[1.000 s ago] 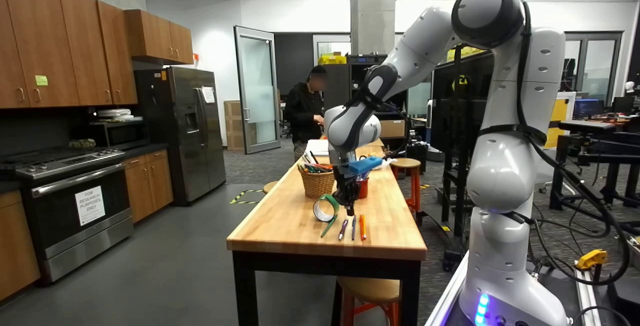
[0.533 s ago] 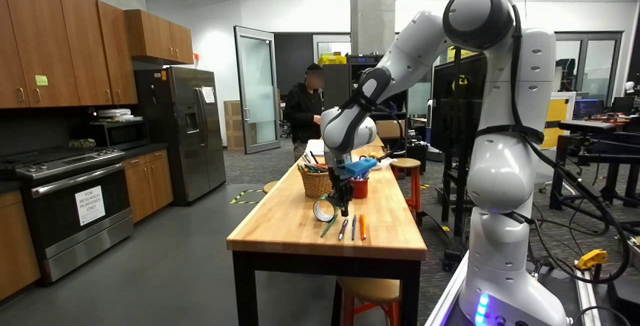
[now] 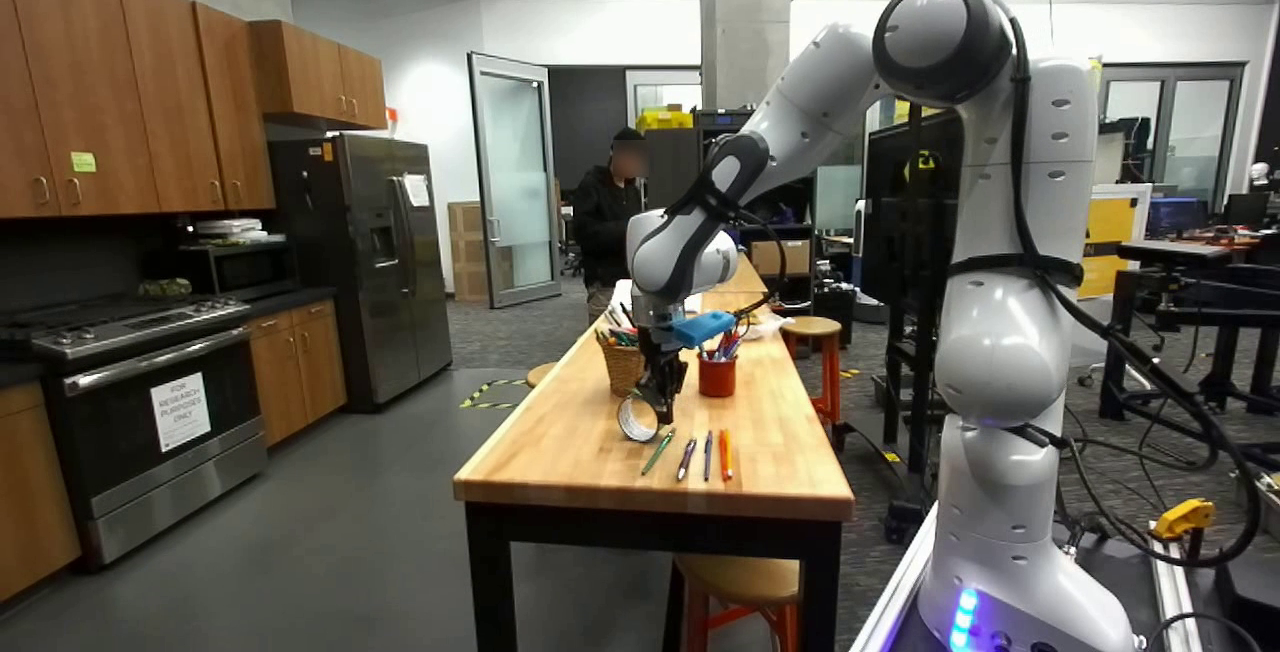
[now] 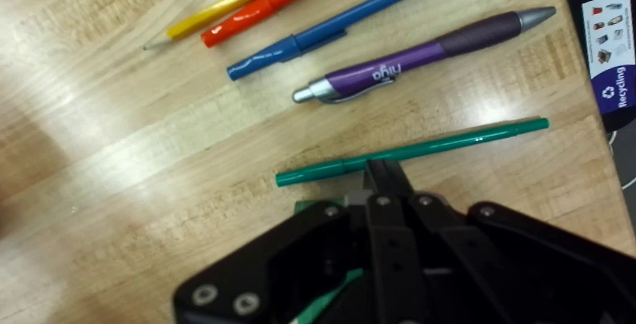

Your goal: Place the green masking tape upright.

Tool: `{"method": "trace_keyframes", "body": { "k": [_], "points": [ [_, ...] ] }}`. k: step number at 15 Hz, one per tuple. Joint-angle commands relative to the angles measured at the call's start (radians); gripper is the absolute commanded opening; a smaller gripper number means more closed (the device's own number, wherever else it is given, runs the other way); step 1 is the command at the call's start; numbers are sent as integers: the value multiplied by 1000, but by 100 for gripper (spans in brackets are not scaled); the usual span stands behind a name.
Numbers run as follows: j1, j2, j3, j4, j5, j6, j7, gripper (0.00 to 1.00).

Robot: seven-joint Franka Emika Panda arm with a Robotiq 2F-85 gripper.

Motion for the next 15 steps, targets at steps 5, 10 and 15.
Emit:
{"method": "trace_keyframes", "body": {
  "k": [5, 10, 15],
  "points": [
    [15, 37, 19, 53, 3, 28, -45, 0],
    [26, 56, 31, 81, -1, 36, -64, 0],
    [33, 77, 41, 108, 1, 48, -84, 0]
  ]
}}
